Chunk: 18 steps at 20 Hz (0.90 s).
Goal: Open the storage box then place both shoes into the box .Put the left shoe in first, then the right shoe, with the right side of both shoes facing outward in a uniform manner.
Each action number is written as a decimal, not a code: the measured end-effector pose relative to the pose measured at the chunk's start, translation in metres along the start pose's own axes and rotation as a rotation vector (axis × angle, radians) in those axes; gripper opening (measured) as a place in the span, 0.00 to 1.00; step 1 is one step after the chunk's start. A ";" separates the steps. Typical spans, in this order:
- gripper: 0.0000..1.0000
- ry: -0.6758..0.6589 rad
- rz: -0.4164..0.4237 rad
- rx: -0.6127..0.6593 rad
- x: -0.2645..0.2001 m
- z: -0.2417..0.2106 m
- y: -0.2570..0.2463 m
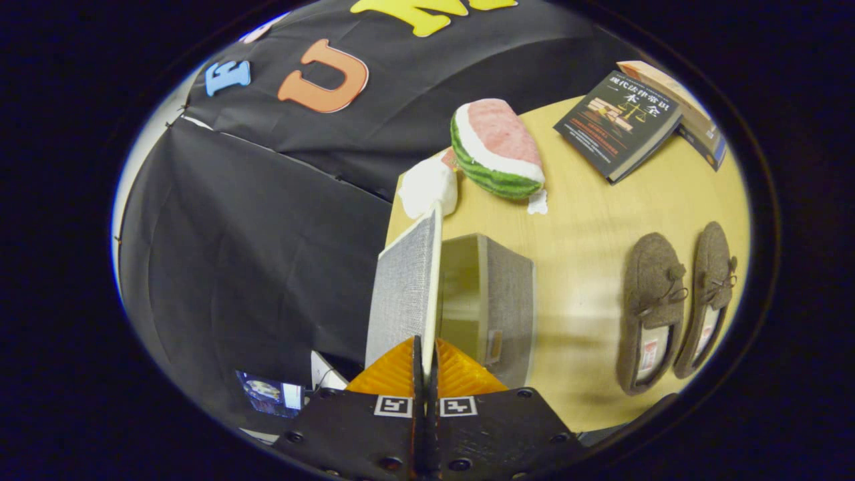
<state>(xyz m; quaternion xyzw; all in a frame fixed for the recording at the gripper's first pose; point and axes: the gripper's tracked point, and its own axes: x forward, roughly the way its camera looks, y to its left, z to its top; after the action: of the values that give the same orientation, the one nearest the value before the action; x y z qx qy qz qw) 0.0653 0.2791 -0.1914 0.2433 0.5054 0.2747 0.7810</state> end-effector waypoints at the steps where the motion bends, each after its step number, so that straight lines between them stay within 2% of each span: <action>1: 0.01 0.003 0.016 -0.004 -0.003 0.001 0.015; 7: 0.01 0.006 0.025 -0.057 -0.001 0.004 0.082; 14: 0.01 0.037 0.075 -0.090 0.040 -0.009 0.172; 18: 0.01 0.057 0.080 -0.100 0.072 -0.017 0.203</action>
<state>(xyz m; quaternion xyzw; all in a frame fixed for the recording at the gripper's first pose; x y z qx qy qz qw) 0.0370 0.4772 -0.1115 0.2161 0.5029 0.3374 0.7659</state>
